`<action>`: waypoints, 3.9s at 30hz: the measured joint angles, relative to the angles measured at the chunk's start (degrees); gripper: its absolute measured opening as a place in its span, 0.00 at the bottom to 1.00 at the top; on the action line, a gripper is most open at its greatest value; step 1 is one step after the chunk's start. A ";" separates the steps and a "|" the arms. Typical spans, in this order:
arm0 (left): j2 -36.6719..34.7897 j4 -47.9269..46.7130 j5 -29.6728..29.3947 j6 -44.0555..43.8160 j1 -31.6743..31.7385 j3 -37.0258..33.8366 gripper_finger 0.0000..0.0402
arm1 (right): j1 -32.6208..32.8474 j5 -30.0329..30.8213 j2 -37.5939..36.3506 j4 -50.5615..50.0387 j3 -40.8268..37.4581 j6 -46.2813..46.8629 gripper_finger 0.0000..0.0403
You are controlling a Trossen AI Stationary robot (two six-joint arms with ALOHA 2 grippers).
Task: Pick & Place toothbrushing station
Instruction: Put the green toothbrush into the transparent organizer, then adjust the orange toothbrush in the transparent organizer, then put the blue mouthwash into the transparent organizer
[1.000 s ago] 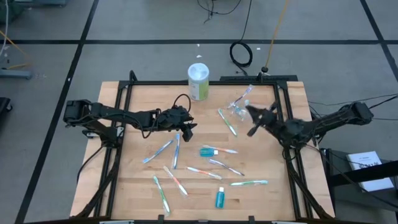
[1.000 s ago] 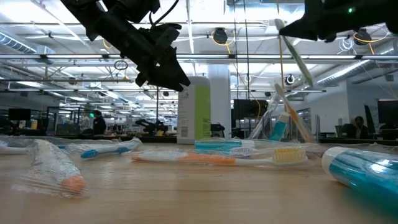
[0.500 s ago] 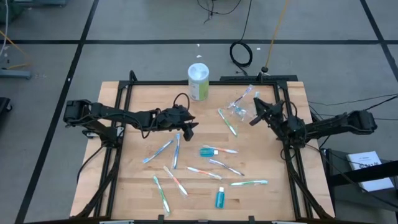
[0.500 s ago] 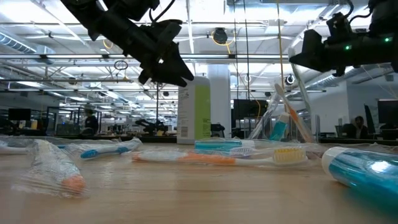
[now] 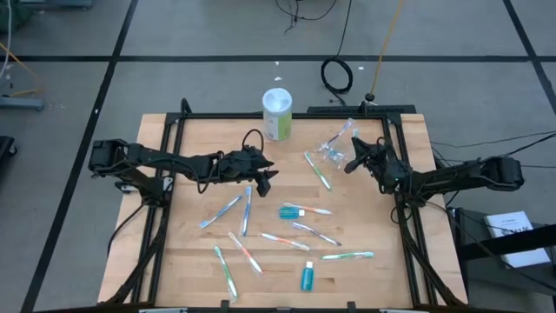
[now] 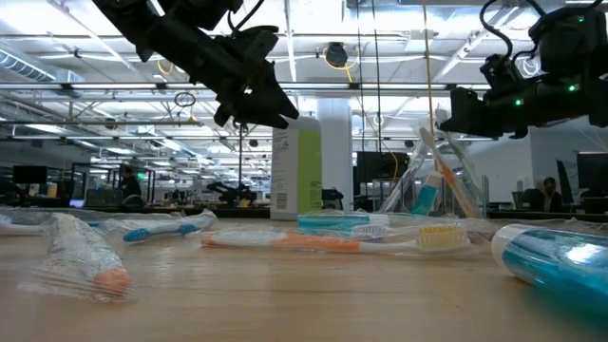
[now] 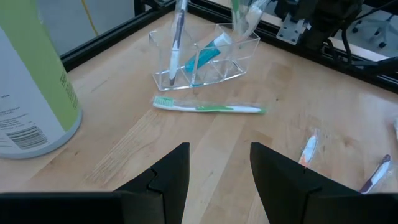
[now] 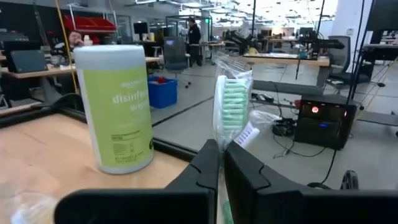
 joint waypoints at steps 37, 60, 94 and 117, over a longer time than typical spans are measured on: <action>0.00 -0.44 4.59 0.42 -1.57 0.00 0.44 | 8.01 -7.93 -4.45 3.11 0.16 -8.74 0.43; -0.02 1.69 4.42 1.46 -0.92 0.00 0.44 | 9.62 15.53 6.19 -38.38 22.75 -15.73 0.52; -0.02 0.57 4.58 1.14 -1.14 0.00 0.44 | 1.31 34.22 4.22 -37.83 16.96 -17.88 0.49; -0.02 0.59 8.31 1.56 -1.25 0.00 0.44 | 15.19 32.30 4.22 -8.57 16.76 -40.24 0.49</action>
